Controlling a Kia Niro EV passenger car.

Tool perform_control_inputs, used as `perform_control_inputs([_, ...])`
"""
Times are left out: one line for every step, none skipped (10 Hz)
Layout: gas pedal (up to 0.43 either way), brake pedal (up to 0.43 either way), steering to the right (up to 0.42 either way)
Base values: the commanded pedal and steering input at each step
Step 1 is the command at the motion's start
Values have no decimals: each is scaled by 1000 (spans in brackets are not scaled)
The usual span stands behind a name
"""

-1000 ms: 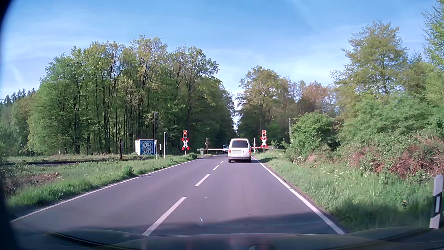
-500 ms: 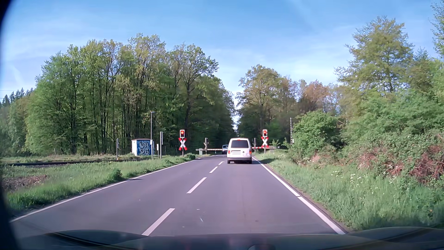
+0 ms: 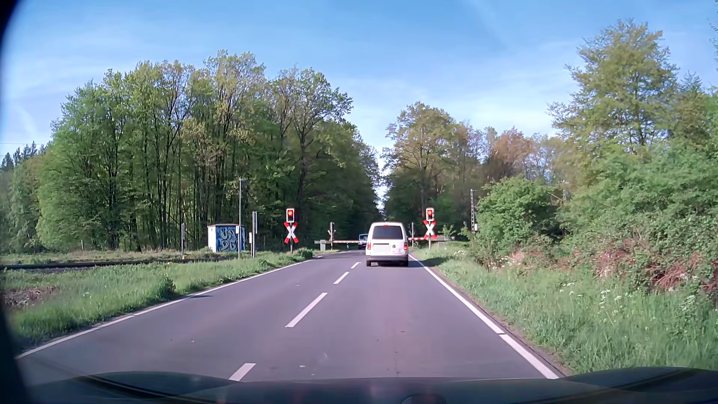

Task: Follow the waypoints while adhering to traffic rules and regulations

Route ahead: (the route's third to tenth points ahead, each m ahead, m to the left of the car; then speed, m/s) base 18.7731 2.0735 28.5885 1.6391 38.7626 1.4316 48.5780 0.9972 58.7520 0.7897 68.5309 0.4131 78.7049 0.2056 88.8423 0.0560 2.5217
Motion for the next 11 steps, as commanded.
perform_control_inputs([0,0,0])
perform_control_inputs([0,0,-1])
perform_control_inputs([0,0,-1])
perform_control_inputs([0,0,-1])
perform_control_inputs([0,0,-1])
perform_control_inputs([0,0,-1])
perform_control_inputs([0,0,-1])
perform_control_inputs([0,0,0])
perform_control_inputs([0,0,0])
perform_control_inputs([0,0,0])
perform_control_inputs([0,0,0])
